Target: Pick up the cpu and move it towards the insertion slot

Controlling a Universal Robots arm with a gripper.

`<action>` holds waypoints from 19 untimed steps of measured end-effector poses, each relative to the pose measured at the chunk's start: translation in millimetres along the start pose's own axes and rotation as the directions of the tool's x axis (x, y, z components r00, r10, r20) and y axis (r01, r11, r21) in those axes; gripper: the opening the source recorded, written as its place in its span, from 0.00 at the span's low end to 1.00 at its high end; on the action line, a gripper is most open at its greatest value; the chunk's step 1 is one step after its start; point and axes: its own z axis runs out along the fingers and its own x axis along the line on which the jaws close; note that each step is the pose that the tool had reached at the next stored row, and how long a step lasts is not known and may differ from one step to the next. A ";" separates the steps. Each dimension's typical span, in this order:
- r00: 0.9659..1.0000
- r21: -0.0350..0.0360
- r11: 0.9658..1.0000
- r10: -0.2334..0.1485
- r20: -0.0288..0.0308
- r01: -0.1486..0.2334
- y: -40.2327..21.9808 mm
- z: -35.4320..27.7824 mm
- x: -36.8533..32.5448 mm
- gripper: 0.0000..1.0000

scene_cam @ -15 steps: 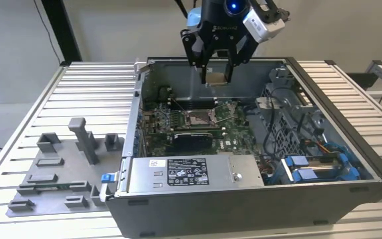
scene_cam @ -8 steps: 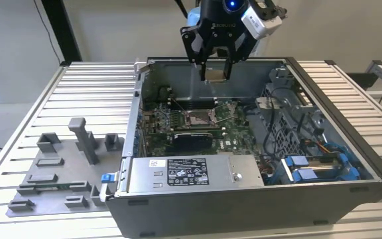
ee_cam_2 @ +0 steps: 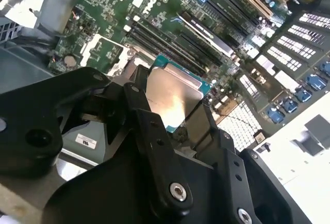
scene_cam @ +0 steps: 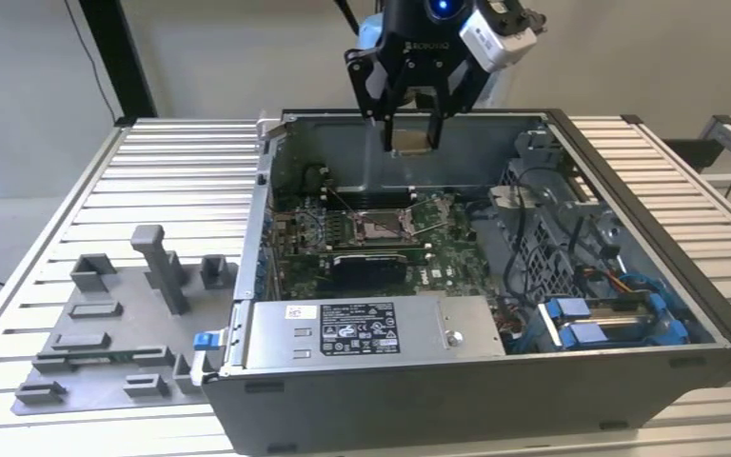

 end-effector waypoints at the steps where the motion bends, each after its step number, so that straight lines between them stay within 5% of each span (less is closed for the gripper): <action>1: 1.000 0.000 1.000 0.000 0.000 0.000 1.7 0.1 -0.1 0.00; 19: 1.000 0.000 1.000 0.000 0.000 0.000 8.1 0.3 -0.5 0.00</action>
